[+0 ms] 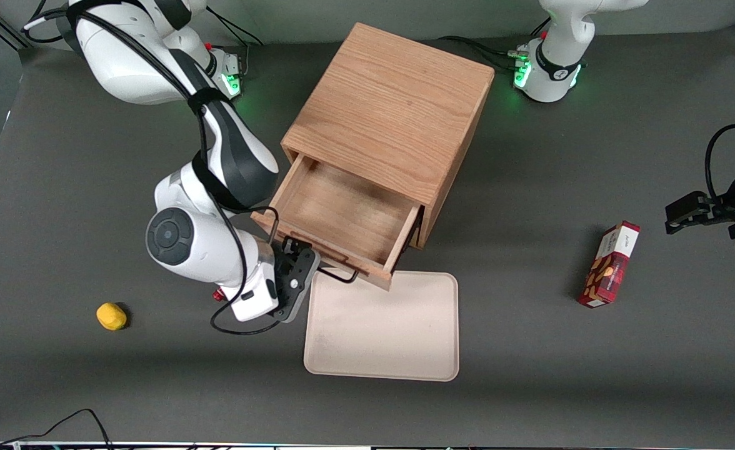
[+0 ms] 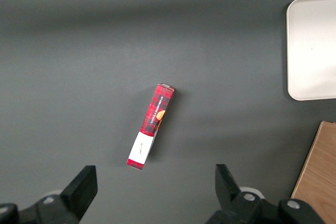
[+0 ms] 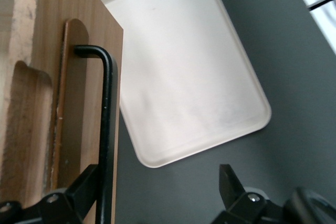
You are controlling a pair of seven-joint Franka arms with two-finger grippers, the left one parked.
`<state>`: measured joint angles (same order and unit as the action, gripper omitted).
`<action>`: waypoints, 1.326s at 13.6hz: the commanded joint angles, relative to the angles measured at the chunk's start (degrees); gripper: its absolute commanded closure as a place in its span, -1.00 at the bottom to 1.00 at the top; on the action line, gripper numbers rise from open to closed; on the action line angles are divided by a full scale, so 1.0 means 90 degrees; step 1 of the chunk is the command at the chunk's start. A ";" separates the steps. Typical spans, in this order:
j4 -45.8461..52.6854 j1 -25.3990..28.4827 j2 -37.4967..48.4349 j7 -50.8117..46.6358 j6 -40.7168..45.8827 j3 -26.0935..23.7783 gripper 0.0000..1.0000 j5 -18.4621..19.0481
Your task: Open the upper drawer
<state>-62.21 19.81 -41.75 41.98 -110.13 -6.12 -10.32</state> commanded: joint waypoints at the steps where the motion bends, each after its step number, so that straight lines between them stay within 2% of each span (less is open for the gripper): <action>1: 0.0330 -0.0102 -0.0214 0.0170 -0.0224 0.0006 -1.00 0.0053; 6: 0.0320 -0.0238 -0.0088 0.0053 -0.0225 -0.0062 -1.00 -0.0044; 9: 0.0310 -0.0346 0.0214 -0.0191 0.0096 -0.0062 -1.00 -0.0696; 11: 0.0300 -0.0511 0.0623 -0.1027 0.0419 -0.0081 -1.00 -0.0874; 13: 0.0048 -0.0502 0.1218 -0.1974 0.0710 -0.0004 -1.00 -0.0700; 16: -0.0411 -0.0648 0.2068 -0.3098 0.1034 0.0006 -1.00 0.0070; 18: -0.1112 -0.0649 0.2809 -0.3908 0.1123 -0.0061 -1.00 0.1355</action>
<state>-62.42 14.21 -24.62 13.64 -99.60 -6.16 -6.25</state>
